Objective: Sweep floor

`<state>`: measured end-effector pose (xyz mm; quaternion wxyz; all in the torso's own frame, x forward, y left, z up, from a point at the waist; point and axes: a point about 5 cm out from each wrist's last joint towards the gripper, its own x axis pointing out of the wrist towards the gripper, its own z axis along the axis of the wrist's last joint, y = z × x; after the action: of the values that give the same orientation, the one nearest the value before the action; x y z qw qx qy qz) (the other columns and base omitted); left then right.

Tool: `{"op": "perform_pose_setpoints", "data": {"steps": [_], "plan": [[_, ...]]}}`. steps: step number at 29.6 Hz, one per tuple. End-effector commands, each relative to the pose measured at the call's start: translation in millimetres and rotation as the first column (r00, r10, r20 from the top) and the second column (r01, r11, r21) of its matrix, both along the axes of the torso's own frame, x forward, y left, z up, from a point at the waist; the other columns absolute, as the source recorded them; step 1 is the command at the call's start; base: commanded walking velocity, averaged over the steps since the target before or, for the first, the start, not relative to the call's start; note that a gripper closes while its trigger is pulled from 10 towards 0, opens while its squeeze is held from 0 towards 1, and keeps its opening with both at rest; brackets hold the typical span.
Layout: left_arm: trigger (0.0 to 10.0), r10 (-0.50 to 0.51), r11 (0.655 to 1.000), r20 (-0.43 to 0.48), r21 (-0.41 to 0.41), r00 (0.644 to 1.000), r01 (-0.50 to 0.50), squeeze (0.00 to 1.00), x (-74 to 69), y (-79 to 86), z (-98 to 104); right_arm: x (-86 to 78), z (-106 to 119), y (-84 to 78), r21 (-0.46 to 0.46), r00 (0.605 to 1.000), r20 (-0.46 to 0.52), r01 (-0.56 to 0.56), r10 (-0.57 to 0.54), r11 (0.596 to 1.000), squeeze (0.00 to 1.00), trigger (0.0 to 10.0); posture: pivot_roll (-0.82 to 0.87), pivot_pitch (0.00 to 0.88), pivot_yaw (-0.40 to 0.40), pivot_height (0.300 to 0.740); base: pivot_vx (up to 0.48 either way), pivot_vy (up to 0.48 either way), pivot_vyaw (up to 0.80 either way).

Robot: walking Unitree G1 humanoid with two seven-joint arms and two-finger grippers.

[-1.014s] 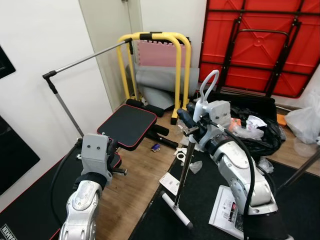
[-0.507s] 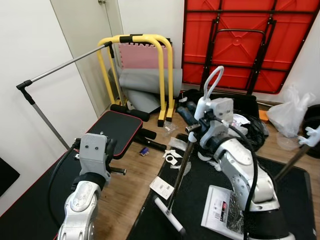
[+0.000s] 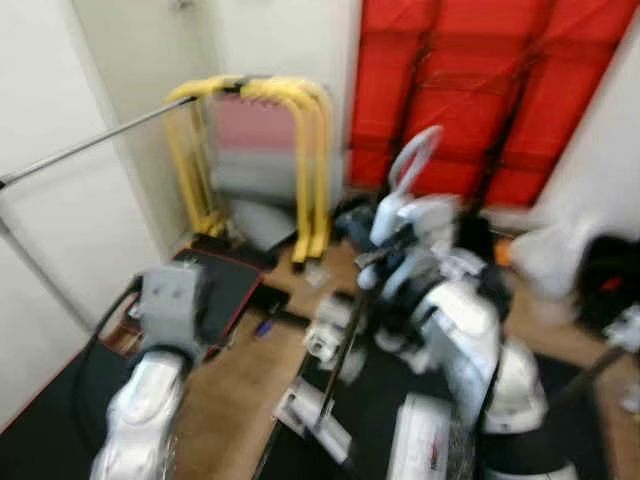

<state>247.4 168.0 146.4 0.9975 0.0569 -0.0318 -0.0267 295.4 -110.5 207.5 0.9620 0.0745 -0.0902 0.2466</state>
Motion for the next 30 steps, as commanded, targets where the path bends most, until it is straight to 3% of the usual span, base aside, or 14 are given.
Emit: {"op": "perform_pose_setpoints", "data": {"steps": [1,28,30], "plan": [[10.0,-0.014,1.000,0.000,-0.005,1.000,0.014,0.00,-0.3,-4.7,0.6,-2.0,9.9,-2.1,0.029,0.999,0.038,-0.001,0.000,1.000,0.00,10.0,-0.16,0.000,0.026,0.740,0.289,0.000,0.00],[10.0,-0.030,1.000,-0.004,-0.005,1.000,0.030,0.00,-2.5,-7.6,0.8,0.2,8.8,-4.4,0.101,0.998,-0.044,0.040,-0.036,0.994,0.00,10.0,-0.16,0.000,0.027,0.740,0.279,0.000,0.00],[10.0,-0.028,0.999,-0.013,-0.016,1.000,0.028,0.00,-2.6,-8.1,0.1,5.6,6.1,-6.8,0.089,0.990,-0.100,0.108,-0.099,0.990,0.00,10.0,-0.15,0.000,0.024,0.740,0.000,0.000,0.00]]}}
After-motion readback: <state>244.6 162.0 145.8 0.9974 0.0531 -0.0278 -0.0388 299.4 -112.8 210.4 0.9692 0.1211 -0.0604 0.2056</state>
